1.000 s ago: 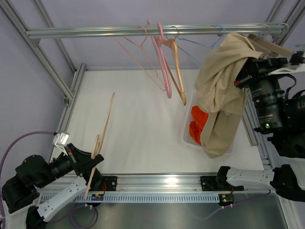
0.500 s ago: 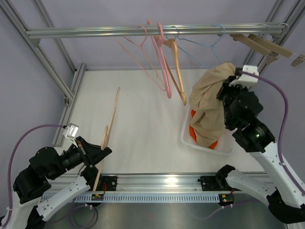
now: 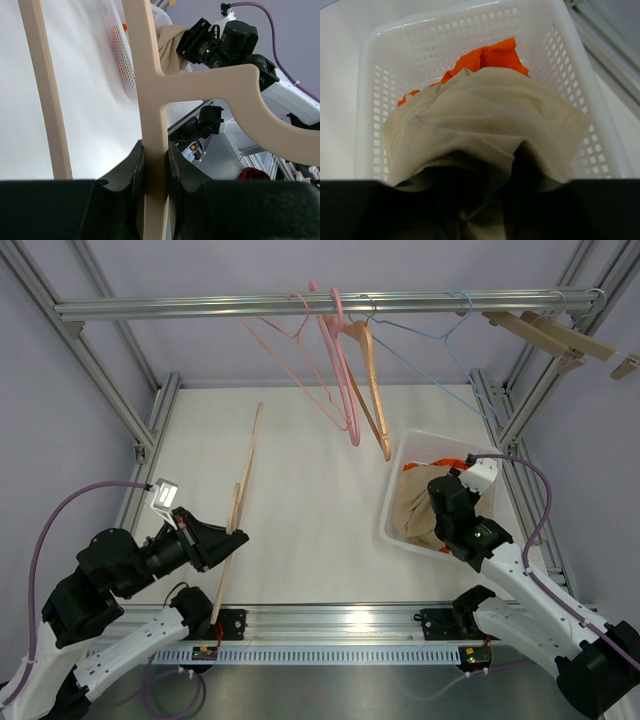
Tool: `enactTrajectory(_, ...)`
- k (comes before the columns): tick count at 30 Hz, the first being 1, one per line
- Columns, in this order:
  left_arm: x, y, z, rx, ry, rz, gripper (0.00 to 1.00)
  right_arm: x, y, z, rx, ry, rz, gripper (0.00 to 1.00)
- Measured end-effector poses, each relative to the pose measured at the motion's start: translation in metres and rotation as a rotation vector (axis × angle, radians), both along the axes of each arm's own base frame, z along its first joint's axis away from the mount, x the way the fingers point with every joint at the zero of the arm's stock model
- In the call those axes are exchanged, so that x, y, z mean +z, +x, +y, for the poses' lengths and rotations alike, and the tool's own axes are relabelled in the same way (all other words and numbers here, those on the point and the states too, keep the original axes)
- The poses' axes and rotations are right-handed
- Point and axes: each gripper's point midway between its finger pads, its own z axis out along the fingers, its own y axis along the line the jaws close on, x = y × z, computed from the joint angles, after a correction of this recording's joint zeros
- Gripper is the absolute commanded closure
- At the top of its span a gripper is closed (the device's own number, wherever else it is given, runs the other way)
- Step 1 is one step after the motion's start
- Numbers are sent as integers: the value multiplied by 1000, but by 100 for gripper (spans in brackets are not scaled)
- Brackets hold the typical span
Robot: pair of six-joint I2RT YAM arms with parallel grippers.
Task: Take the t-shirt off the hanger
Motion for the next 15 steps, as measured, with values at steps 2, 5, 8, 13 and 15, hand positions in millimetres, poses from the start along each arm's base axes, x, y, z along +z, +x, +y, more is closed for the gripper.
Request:
enactTrajectory(2,2,2,-3,0,-1,-2,100,-7,-1,1,-16,33,6,28)
enactTrajectory(5,2,7,-6,6,5,-3,100,-6,-7,4,1,76,5,10)
enactTrajectory(8,3,13,-9,14,15,-14,100,20,-16,5,36,121,-28,3)
enactTrajectory(13,0,33,-26,26,57,-10,100,119,-35,10,153,242,-220,1)
enactTrajectory(15,-4,44,-32,41,84,-2,100,153,-47,12,211,285,-293,1)
